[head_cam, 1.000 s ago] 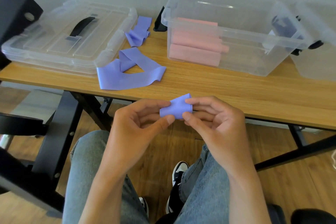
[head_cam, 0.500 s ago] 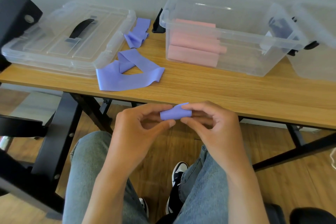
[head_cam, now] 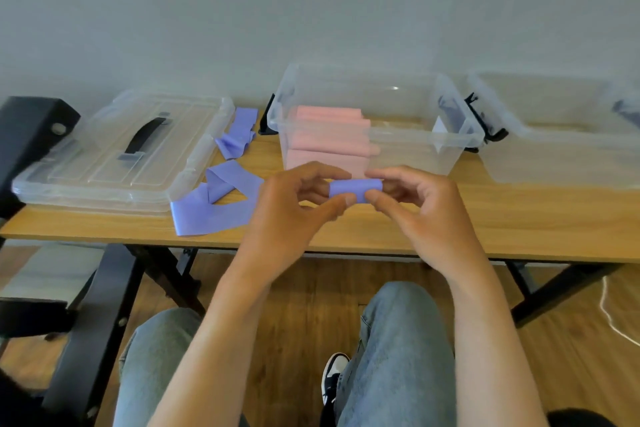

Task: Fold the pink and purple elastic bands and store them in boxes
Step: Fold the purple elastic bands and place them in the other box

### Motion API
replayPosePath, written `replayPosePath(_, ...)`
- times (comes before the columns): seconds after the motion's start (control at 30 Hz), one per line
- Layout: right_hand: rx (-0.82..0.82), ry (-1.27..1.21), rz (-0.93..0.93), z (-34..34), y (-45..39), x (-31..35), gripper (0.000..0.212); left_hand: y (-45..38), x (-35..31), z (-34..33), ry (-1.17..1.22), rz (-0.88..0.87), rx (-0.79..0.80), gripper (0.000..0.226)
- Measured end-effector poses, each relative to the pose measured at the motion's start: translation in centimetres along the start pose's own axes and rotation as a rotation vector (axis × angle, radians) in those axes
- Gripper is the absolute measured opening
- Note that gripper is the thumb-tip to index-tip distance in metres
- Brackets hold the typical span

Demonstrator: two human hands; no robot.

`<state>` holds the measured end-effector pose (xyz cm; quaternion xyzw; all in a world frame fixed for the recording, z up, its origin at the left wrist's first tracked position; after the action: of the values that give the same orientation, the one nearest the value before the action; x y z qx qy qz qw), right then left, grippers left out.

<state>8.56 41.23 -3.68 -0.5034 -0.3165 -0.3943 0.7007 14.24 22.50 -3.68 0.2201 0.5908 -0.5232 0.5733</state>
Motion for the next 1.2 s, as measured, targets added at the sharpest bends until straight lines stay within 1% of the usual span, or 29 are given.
replayPosePath(0.13, 0.009, 0.156, 0.042, 2.9, -3.4, 0.7, 0.012, -3.4, -1.9, -2.6, 0.004, -0.085, 0.046, 0.021)
replayPosePath(0.3, -0.015, 0.288, 0.046, 6.8, -7.8, 0.1, 0.010, -7.9, -3.6, -7.2, -0.056, -0.149, 0.131, 0.017)
replayPosePath(0.4, -0.050, 0.337, 0.044, 9.2, -10.7, -0.6, 0.010, -10.7, -4.6, -10.3, -0.131, -0.207, 0.178, 0.017)
replayPosePath(0.53, -0.089, 0.386, 0.034, 12.7, -14.2, -1.9, 0.005, -14.2, -5.6, -14.8, -0.283, -0.343, 0.242, 0.017)
replayPosePath(0.7, -0.088, 0.479, 0.004, 16.9, -18.3, -4.8, 0.010, -17.9, -6.0, -21.1, -0.412, -0.419, 0.256, 0.016)
replayPosePath(0.83, -0.106, 0.509, -0.094, 19.6, -20.9, -8.1, 0.016, -20.5, -5.7, -25.9, -0.522, -0.432, 0.305, 0.017)
replayPosePath(1.0, -0.119, 0.584, -0.195, 22.4, -23.8, -11.1, 0.007, -22.9, -5.2, -31.1, -0.564, -0.410, 0.332, 0.026)
replayPosePath(1.1, -0.118, 0.630, -0.280, 23.8, -25.4, -13.3, 0.008, -24.2, -4.9, -34.2, -0.622, -0.410, 0.358, 0.022)
replayPosePath(1.2, -0.088, 0.678, -0.395, 24.7, -26.8, -16.2, 0.008, -25.2, -4.6, -37.2, -0.769, -0.450, 0.410, 0.018)
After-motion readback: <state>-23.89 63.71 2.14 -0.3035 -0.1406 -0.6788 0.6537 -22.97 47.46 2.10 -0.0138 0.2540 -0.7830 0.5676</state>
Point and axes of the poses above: each hand's wrist, its own y-axis away from the middle knuckle, its own z-axis out of the back of the hand, x = y × z, the point moved 2 cm from there along -y, towards the middle knuckle, and after that the axes turned 12 degrees about -x, right-handed, at the moved point
